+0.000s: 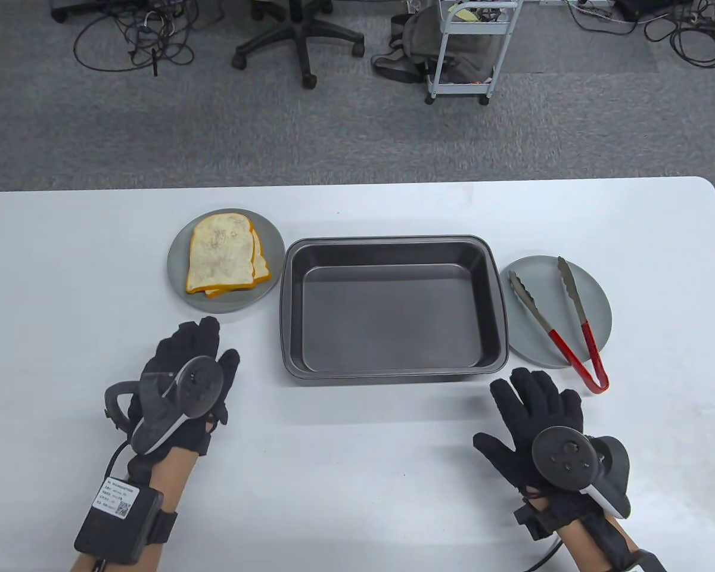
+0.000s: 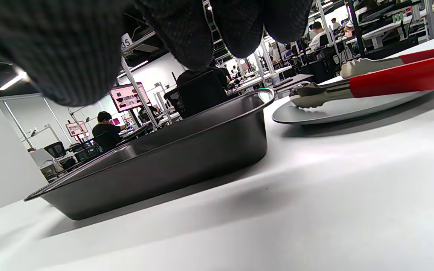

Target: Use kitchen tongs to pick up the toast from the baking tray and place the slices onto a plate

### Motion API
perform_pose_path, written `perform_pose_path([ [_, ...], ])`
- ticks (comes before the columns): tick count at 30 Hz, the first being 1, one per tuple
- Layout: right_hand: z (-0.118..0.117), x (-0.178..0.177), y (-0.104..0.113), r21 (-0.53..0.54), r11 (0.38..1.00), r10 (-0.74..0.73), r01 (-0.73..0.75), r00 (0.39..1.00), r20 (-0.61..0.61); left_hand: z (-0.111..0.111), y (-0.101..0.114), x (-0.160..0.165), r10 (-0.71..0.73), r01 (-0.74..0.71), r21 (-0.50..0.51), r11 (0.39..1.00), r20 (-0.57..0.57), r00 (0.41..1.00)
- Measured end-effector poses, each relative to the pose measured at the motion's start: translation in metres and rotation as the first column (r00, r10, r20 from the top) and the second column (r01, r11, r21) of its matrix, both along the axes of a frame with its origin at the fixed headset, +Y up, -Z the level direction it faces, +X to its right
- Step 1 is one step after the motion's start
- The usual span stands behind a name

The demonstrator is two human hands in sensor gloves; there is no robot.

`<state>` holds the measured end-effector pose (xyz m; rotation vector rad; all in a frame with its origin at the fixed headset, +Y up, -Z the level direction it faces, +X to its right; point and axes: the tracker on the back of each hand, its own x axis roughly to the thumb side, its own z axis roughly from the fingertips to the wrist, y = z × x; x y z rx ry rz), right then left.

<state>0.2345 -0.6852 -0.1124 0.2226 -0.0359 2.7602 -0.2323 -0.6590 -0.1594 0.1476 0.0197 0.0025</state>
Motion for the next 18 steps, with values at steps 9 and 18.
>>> perform_pose_path([
  [9,0.006,-0.011,-0.001,0.054,0.998,0.037,-0.036,0.999,-0.02,0.055,-0.005,0.041,-0.086,0.075,0.068,0.995,0.166,0.982],
  [18,0.008,-0.019,-0.006,0.08,0.993,0.093,-0.091,0.995,-0.025,0.071,-0.026,0.052,-0.145,0.124,0.116,0.986,0.196,0.97],
])
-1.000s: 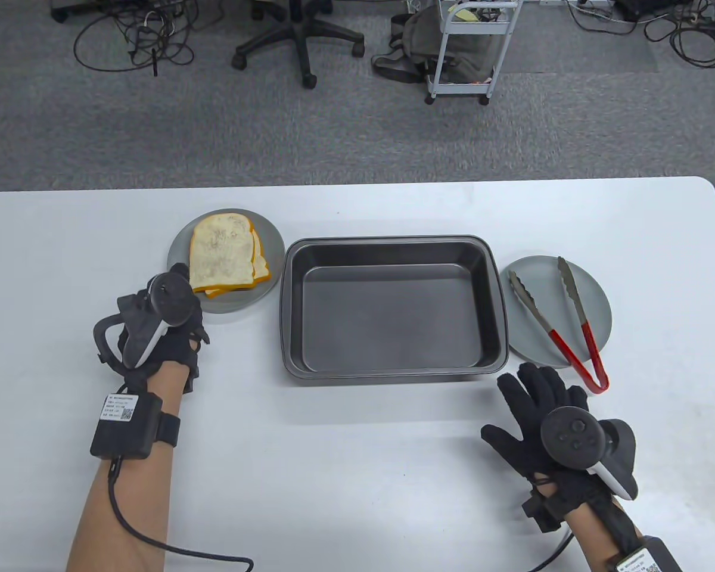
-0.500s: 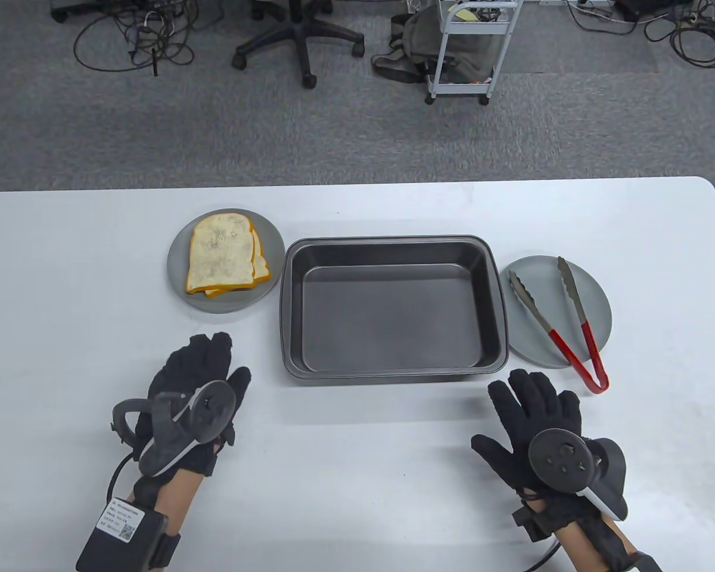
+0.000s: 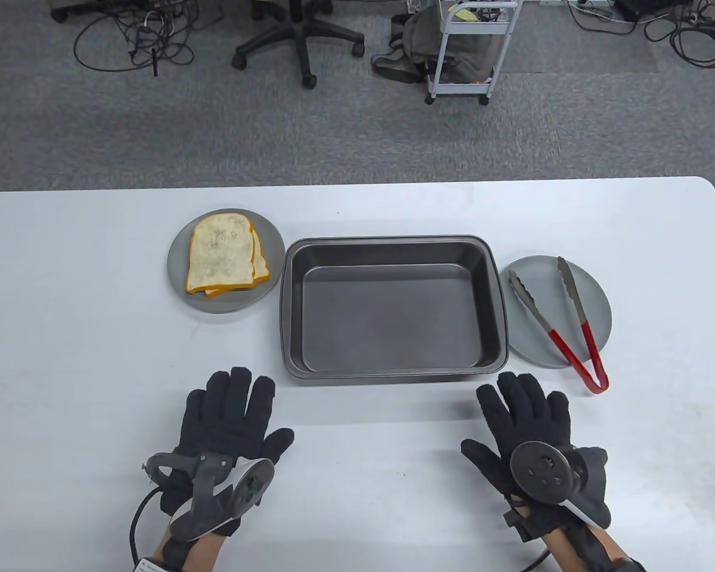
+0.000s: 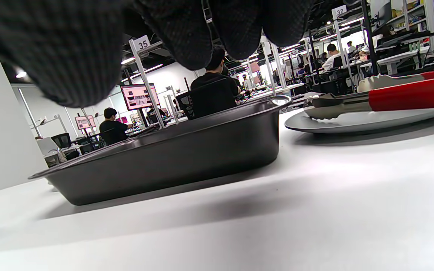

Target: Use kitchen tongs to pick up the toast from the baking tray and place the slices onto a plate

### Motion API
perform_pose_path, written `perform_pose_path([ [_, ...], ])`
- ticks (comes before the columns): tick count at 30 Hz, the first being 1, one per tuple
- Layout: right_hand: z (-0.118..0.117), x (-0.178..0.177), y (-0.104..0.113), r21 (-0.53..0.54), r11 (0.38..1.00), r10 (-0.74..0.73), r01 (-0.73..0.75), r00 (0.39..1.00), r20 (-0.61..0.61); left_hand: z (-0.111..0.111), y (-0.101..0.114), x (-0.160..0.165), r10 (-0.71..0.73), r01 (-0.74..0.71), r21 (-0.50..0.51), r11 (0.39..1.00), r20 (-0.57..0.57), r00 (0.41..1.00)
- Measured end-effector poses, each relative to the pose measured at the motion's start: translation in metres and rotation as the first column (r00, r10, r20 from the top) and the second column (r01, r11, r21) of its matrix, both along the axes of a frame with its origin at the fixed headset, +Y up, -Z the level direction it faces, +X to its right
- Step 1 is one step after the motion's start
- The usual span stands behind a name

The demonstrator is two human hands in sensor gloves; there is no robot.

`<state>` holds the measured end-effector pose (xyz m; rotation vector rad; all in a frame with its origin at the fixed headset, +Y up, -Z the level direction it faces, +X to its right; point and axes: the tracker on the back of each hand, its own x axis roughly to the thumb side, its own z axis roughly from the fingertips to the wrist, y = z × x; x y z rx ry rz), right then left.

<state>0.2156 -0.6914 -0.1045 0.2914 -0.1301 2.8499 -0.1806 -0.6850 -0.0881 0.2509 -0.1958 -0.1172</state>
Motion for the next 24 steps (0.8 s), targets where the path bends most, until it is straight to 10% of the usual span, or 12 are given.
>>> perform_pose_path([
  [24,-0.008,-0.008,-0.017,-0.016,0.991,0.134,-0.134,0.991,0.021,-0.011,-0.032,-0.01,-0.108,0.094,-0.154,0.984,-0.086,0.99],
])
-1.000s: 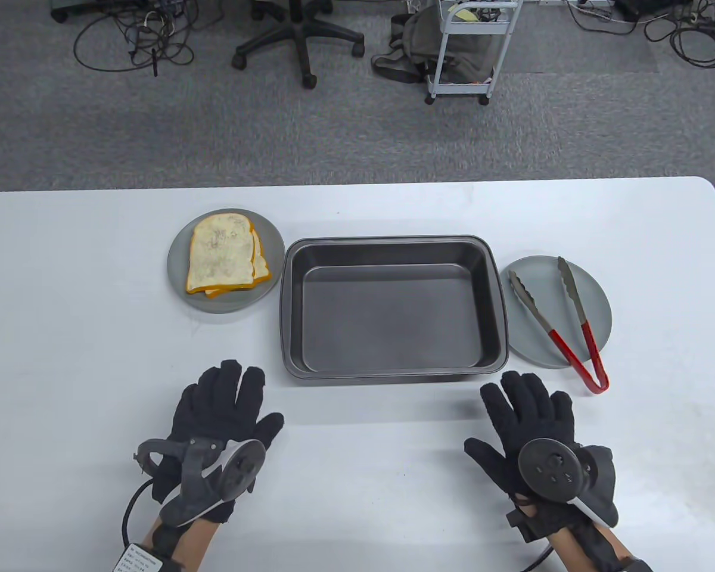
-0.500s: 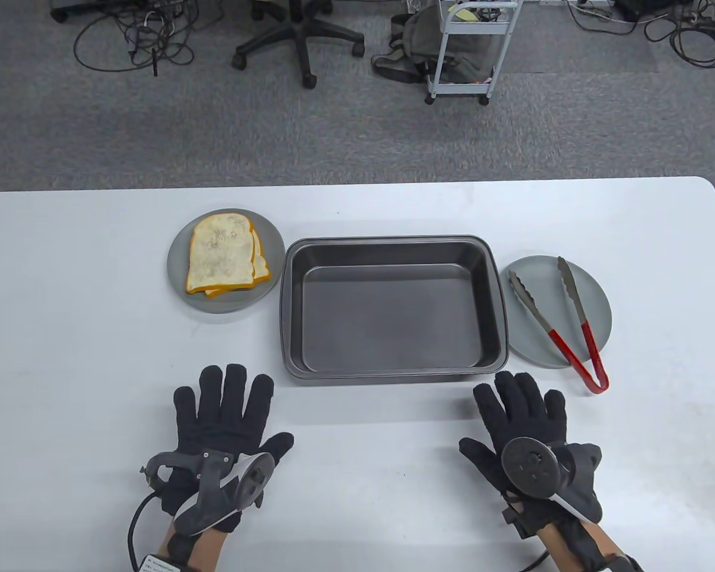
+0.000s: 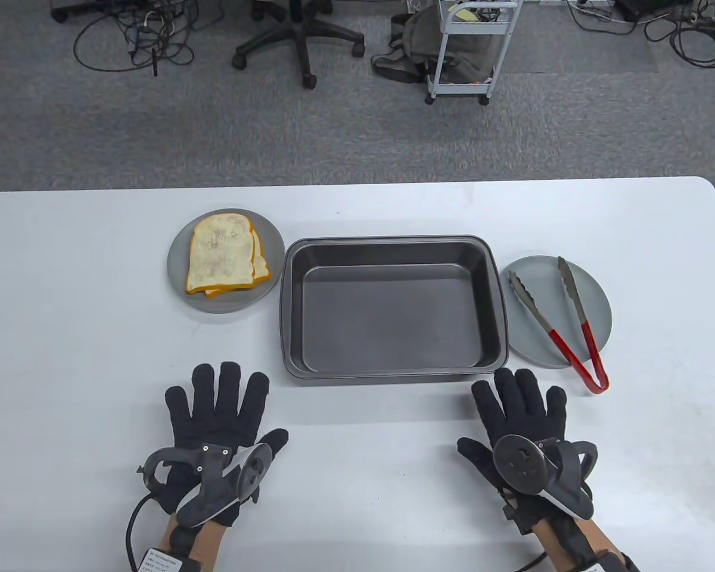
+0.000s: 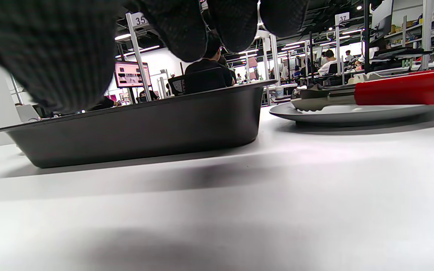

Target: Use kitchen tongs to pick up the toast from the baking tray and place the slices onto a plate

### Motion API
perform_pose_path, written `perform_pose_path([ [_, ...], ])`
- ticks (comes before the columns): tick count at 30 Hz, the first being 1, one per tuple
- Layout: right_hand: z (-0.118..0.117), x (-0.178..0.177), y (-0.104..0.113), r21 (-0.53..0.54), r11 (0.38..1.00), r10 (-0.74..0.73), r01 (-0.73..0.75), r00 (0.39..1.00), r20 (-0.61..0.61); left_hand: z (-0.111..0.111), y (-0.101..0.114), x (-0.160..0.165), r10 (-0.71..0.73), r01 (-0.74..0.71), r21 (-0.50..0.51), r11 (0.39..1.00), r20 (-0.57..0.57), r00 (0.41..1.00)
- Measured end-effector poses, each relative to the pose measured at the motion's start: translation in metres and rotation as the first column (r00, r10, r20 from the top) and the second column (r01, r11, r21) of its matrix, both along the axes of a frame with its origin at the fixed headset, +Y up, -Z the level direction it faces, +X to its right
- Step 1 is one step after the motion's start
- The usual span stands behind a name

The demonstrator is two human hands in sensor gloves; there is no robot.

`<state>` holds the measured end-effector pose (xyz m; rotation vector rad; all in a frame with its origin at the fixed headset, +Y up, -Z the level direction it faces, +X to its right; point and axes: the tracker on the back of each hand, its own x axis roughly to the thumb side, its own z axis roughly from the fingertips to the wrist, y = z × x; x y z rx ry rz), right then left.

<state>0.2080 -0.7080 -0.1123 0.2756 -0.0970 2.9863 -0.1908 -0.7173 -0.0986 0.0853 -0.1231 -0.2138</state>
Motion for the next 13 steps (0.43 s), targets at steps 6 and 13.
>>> perform_pose_path([
  [6,-0.0001,-0.0016,-0.0001,-0.006,1.0,0.014,-0.014,1.0,-0.003,-0.0005,-0.001,-0.0017,0.012,-0.012,0.0,1.0,-0.003,1.0],
  [13,-0.0004,-0.0028,-0.0003,-0.021,1.0,0.019,-0.019,1.0,-0.006,-0.001,-0.0016,-0.0024,0.023,-0.023,-0.002,1.0,-0.005,1.0],
])
